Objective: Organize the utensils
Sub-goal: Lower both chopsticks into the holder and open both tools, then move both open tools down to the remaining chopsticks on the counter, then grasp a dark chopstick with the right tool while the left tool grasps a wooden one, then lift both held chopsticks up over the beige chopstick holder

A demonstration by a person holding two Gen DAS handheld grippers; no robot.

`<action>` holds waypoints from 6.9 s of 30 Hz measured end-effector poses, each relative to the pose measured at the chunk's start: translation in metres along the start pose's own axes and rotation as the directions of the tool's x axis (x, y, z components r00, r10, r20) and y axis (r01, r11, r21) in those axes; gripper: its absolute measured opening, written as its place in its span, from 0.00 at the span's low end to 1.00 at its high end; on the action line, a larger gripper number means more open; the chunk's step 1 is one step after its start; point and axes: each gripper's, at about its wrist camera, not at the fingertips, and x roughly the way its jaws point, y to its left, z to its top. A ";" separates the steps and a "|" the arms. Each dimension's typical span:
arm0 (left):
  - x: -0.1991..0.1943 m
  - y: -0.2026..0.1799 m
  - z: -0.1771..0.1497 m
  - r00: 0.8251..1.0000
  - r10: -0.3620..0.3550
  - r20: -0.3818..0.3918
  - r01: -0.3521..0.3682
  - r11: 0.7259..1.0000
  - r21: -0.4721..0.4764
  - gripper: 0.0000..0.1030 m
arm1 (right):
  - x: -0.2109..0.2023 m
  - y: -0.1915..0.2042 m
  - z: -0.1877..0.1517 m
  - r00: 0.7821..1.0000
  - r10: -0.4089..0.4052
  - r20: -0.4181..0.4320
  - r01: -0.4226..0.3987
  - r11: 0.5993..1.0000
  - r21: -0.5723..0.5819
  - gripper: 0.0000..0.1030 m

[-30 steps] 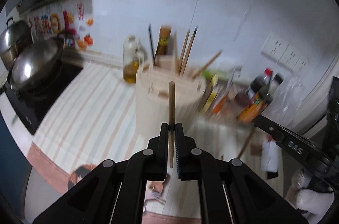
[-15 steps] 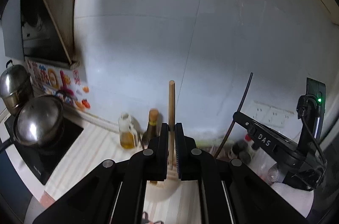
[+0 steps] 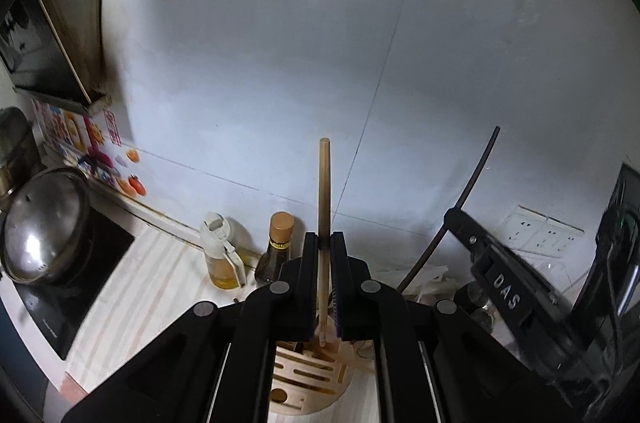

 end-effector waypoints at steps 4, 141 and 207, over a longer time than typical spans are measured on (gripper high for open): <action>0.016 0.002 -0.001 1.000 -0.003 -0.028 0.003 1.000 -0.001 0.03 | 0.020 -0.004 -0.009 0.999 0.012 -0.033 -0.012 1.000 0.010 0.05; 0.139 0.005 -0.364 0.718 0.198 -0.668 -0.168 0.980 0.109 0.10 | 0.040 -0.156 -0.345 0.450 -0.354 -0.820 0.218 0.934 -0.283 0.28; 0.029 -0.009 -0.005 0.994 0.106 0.000 -0.106 0.994 0.015 0.04 | 0.005 0.008 -0.005 0.985 0.055 -0.164 -0.072 0.992 -0.101 0.04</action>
